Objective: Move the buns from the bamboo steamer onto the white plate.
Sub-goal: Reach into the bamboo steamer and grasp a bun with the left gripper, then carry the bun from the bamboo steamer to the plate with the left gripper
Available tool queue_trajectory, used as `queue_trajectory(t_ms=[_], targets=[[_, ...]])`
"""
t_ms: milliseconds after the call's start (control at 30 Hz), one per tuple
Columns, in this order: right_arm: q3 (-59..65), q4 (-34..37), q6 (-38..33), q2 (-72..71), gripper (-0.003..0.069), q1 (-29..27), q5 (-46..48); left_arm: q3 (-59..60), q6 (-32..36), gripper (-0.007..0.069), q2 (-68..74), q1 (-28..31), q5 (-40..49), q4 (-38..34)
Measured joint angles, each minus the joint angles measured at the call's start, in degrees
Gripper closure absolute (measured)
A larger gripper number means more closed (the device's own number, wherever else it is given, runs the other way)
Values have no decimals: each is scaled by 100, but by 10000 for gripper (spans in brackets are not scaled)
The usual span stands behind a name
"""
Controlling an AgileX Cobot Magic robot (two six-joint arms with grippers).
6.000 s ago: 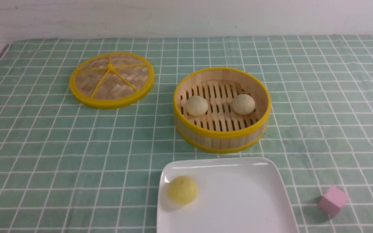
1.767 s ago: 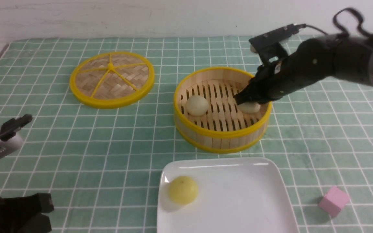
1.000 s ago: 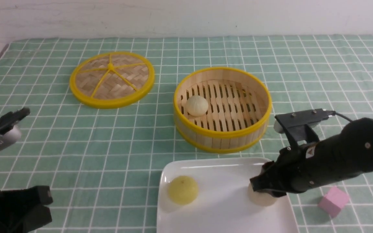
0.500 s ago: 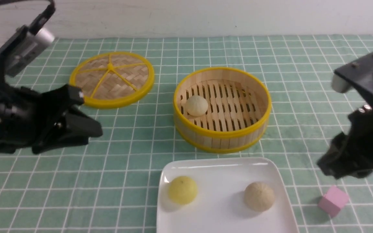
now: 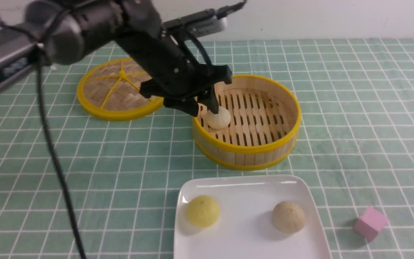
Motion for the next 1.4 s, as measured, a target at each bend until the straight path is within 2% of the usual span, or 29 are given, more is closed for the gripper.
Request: queue_trajectory(t_ms=[100,133,167,233,433,500,600,700,733,900,1133,1233,1367,1400], targets=[[10,0,0,0,673,0,-150,-908,-428,218,664,-276,118,923],[10,0,0,0,673,0,-157,-955,-446,218,701,-288,118,977],[10,0,0,0,671,0,-216,-1274,-566,209,991,-376,127,1405],[10,0,0,0,671,0,-263,-1530,-646,207,1211,-431,112,1730],[10,69,0,0,668,0,-365,-1660,-710,220,1638,-438,-235,1998],[10,128,0,0,667,0,-412,-1660,-716,247,1759,-438,-339,2005],[28,171,0,0,665,0,-429,-1664,-721,424,1940,-438,-417,1943],[28,171,0,0,664,0,-429,-1717,-721,532,1919,-438,-387,1929],[28,171,0,0,664,0,-429,-1817,-721,584,1841,-438,-209,1881],[28,171,0,0,659,0,-429,-2157,-721,595,1380,-438,280,1500],[28,160,0,0,657,0,-430,-2239,349,595,-212,-438,1488,358],[28,149,0,0,654,0,-430,-1206,814,594,-670,-453,1593,-504],[28,150,0,0,650,0,-442,218,1099,592,-716,-721,1474,-969],[28,150,0,0,650,0,-443,218,1096,592,-711,-721,1444,-978]])
